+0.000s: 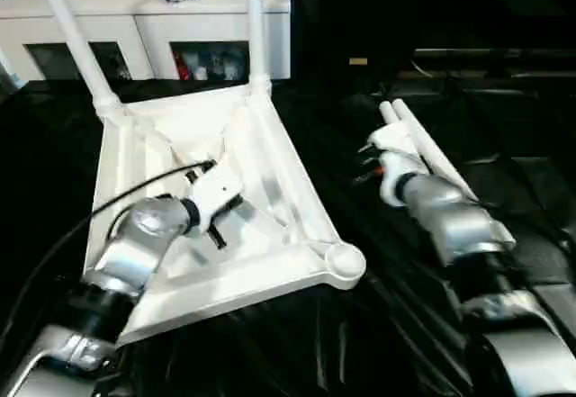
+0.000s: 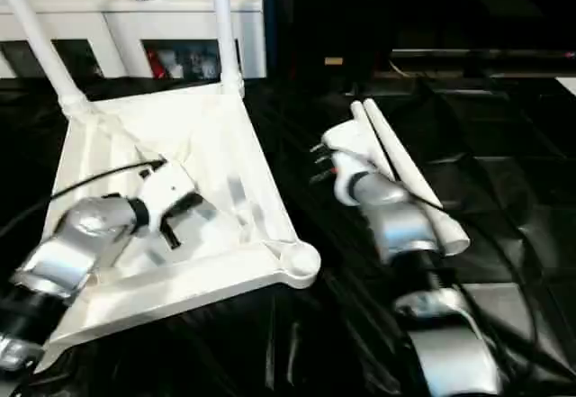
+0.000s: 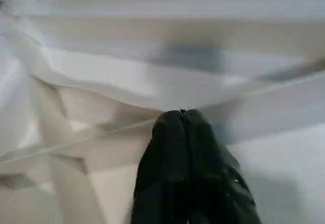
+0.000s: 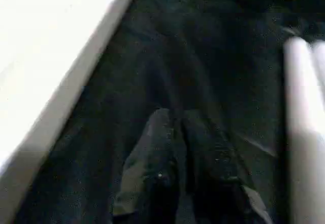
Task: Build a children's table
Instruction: Rotate table base, then pick table leg
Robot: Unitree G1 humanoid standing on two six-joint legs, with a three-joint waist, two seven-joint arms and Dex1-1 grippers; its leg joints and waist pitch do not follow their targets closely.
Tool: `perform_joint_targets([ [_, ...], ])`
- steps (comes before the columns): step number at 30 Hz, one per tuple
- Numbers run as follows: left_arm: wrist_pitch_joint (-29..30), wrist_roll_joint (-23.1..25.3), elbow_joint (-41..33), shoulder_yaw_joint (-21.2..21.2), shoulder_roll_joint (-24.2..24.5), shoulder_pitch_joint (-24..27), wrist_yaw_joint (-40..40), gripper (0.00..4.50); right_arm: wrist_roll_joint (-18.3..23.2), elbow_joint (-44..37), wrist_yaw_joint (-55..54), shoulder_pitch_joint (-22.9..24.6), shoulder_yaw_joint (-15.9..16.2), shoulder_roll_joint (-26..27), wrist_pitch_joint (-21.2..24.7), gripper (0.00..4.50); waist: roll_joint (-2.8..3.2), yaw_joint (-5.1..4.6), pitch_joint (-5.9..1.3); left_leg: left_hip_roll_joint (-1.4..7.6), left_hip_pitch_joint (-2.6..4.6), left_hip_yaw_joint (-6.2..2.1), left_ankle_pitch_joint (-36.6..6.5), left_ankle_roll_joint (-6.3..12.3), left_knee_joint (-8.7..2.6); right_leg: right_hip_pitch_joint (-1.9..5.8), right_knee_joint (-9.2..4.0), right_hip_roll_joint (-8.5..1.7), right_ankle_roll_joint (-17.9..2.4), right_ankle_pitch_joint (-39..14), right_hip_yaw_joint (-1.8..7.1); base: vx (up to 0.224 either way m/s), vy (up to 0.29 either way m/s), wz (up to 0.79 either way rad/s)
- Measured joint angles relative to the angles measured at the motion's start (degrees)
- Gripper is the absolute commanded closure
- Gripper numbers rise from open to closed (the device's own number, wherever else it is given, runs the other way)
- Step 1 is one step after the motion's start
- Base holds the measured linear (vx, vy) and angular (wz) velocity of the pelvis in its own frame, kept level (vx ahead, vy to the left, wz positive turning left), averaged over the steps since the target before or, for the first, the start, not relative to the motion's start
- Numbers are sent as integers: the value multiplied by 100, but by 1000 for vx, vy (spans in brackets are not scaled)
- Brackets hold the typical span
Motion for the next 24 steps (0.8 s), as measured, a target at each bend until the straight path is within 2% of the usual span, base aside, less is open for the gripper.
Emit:
perform_joint_targets([
  [1,124,-135,-190,110,69,44,-106,386,-1,-127,-51,68,-57,-57,155,371,5,3,-2,0,0,2,0,0,0,-1,0,0,0,0,1,0,0,0],
  [5,524,-889,-1195,376,231,350,-734,363,-2,-441,-231,215,-246,-206,708,350,20,7,-1,-1,5,5,0,0,0,-1,3,-1,1,-1,5,0,0,0],
  [6,572,-1059,-1384,381,231,408,-881,341,-5,-504,-275,214,-303,-227,800,327,25,8,-4,-1,9,5,0,0,0,0,8,-1,1,-1,6,0,0,0],
  [8,719,-1384,-1685,400,214,475,-1063,324,-13,-584,-334,210,-343,-277,1066,317,25,8,-5,-1,13,4,0,-1,0,1,14,-1,1,-1,4,0,0,0],
  [9,820,-1548,-1843,424,160,506,-1138,324,-13,-633,-369,210,-371,-310,1318,317,32,9,-4,-1,13,4,0,-1,0,2,14,-1,1,-1,4,0,0,0],
  [10,909,-1723,-2034,428,79,531,-1212,308,-14,-657,-426,209,-396,-367,1607,293,40,17,-4,-3,12,4,0,-1,0,4,13,-1,2,-1,6,0,0,0],
  [11,963,-1800,-2130,428,38,537,-1250,308,-12,-666,-458,209,-431,-387,1772,293,48,17,-5,-3,13,4,0,-1,0,4,14,-2,2,-1,7,0,0,0],
  [12,1032,-1863,-2204,428,19,536,-1259,288,-10,-692,-501,210,-463,-401,1934,281,60,10,-7,-3,13,4,0,-1,0,4,15,-1,2,0,6,0,0,0],
  [14,1101,-1877,-2238,428,5,535,-1258,282,-1,-730,-550,210,-539,-409,2055,277,78,3,-10,-3,14,3,0,-1,0,3,18,-1,4,-1,5,0,0,0],
  [18,1255,-1980,-2299,420,-14,531,-1263,242,-5,-773,-646,209,-615,-471,2155,232,95,-30,-8,-3,14,3,1,-3,0,-2,22,0,11,-4,5,0,0,0],
  [19,1294,-2018,-2326,413,-14,531,-1263,242,-5,-784,-674,209,-629,-488,2202,232,98,-27,-10,-3,14,3,1,-3,0,-1,22,0,9,-4,5,0,0,0],
  [24,1417,-2092,-2413,391,-13,531,-1259,187,5,-786,-716,208,-666,-522,2356,174,110,-9,-10,-3,11,4,2,-3,0,-1,15,0,10,-5,6,0,0,0],
])
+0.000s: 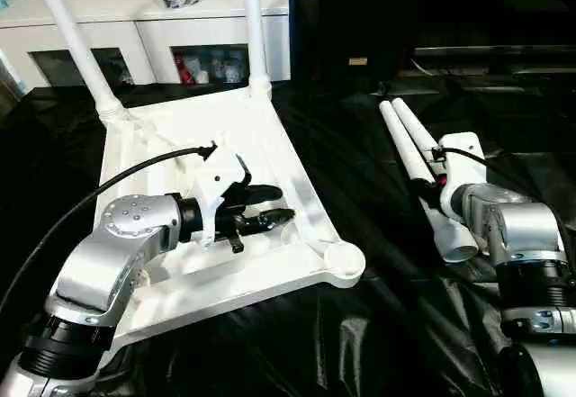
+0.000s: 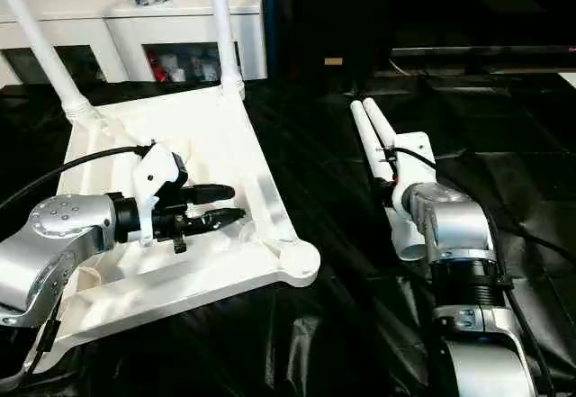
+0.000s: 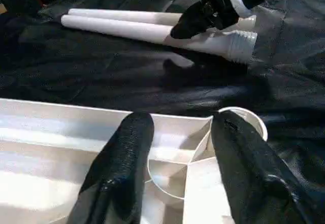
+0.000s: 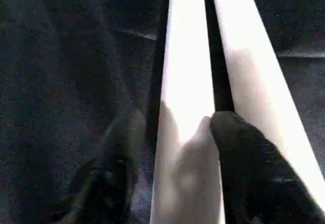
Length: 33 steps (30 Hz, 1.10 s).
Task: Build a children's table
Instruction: Pick table leg
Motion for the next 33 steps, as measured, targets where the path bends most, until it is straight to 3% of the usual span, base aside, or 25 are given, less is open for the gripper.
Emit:
perform_joint_targets([
  [7,-11,76,-3,-169,7,-1,52,120,153,271,196,-105,-27,-147,148,111,8,6,-1,0,0,1,0,0,2,2,0,0,0,0,0,0,0,0],
  [19,20,-4,-240,-195,80,55,-23,113,280,930,462,-394,14,-246,546,108,-2,11,-2,1,0,3,1,1,13,3,8,-1,0,0,0,0,0,0],
  [33,135,-111,-516,-284,229,192,-99,110,339,1158,679,-513,244,-297,641,226,-52,21,-8,2,-1,6,1,1,28,5,16,-1,2,-1,1,0,0,0],
])
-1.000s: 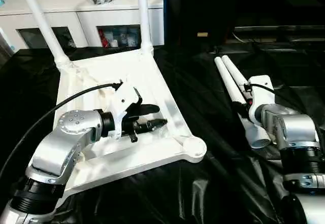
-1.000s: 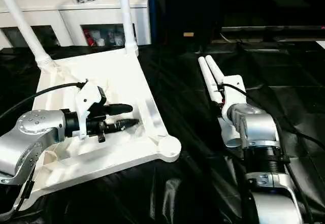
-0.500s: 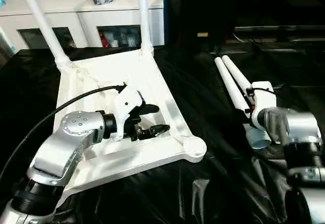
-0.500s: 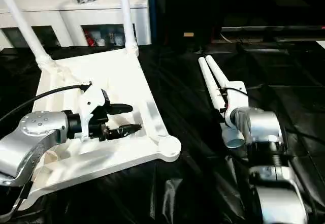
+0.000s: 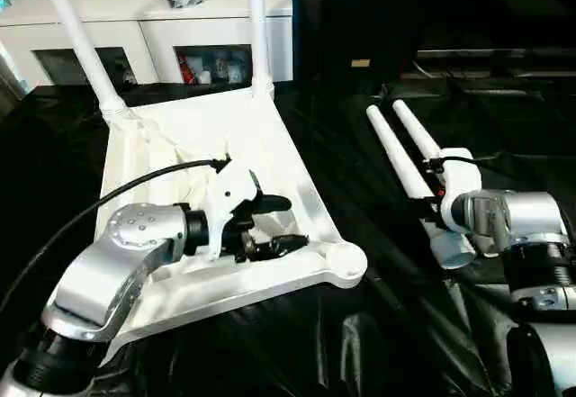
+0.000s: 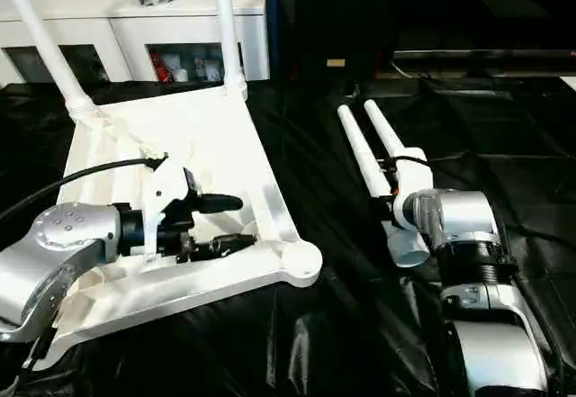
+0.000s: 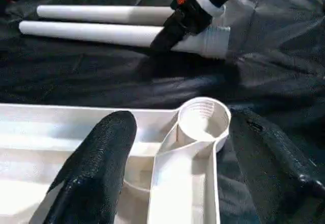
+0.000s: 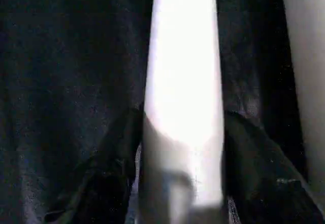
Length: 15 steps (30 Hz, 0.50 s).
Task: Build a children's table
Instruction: Pick table leg
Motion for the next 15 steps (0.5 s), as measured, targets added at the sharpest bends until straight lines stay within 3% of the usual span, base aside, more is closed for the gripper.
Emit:
perform_joint_targets([
  [5,-14,22,5,0,-3,-11,88,110,18,5,2,0,-10,0,0,259,-1,1,0,0,-2,0,0,0,3,0,0,0,0,0,1,0,0,0],
  [9,-230,285,373,36,-375,-301,661,110,149,46,86,-3,-128,28,-18,267,-1,6,0,0,-4,0,0,0,8,2,3,0,0,1,1,0,0,0],
  [15,-84,293,926,498,-1017,-735,1537,110,556,-72,366,-4,-361,214,-83,267,-4,-2,1,0,-6,0,1,1,9,0,4,0,-2,4,0,0,0,0],
])
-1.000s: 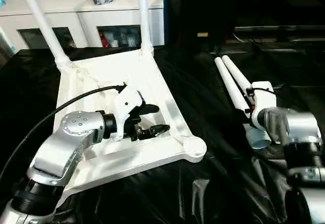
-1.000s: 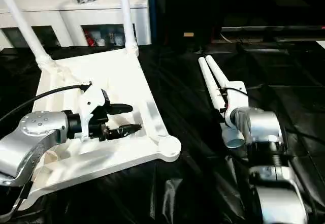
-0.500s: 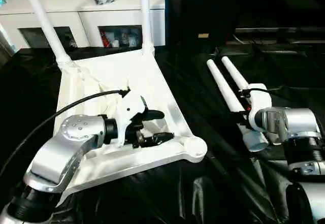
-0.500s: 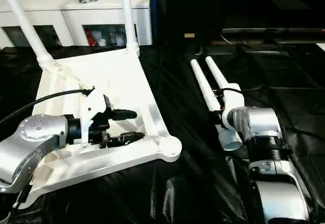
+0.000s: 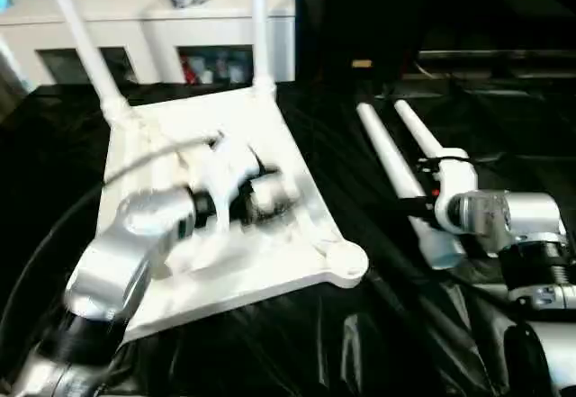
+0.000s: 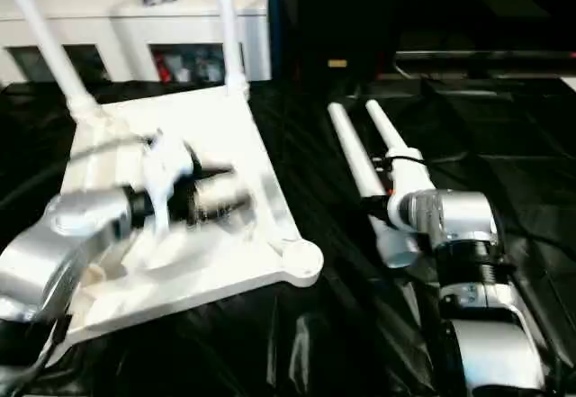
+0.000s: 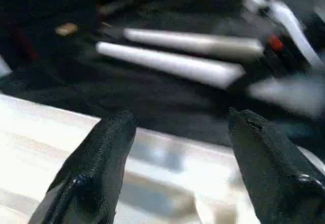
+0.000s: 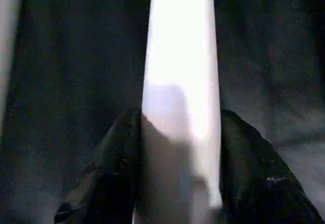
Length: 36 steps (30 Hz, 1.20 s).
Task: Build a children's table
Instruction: Pick table leg
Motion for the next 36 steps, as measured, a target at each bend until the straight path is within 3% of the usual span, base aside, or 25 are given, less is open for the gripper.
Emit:
perform_joint_targets([
  [3,453,-380,179,399,-724,-302,497,110,424,-454,209,18,-300,292,-108,268,-9,20,2,0,-8,6,1,2,1,-5,-3,0,0,0,-1,0,0,0],
  [6,748,-682,294,458,-1172,-521,759,110,798,-838,437,29,-404,520,-357,268,-15,76,-1,1,-10,6,3,6,1,-5,-8,0,0,-1,-1,0,0,0],
  [10,1058,-857,670,786,-1569,-691,1156,110,1194,-1412,855,302,-470,636,-548,268,-24,165,0,1,-13,7,7,13,0,-5,-13,0,2,-2,-2,0,0,0],
  [17,1377,-1377,898,1264,-2117,-1129,1596,110,1958,-2271,1451,666,-532,829,-375,268,-57,242,4,1,-21,4,11,22,2,-4,-20,-4,3,-2,-4,0,0,0],
  [30,1543,-1748,1012,1636,-2406,-1218,1894,110,2064,-2804,1662,922,-83,742,-353,268,-83,288,7,1,-26,-3,11,22,0,-5,-30,-4,21,-4,-6,0,0,0],
  [36,1537,-1756,1081,1717,-2537,-1307,2014,157,2204,-3001,1714,938,52,792,-322,268,-83,290,7,1,-26,-4,10,22,0,-4,-32,-4,22,-3,-7,0,0,0],
])
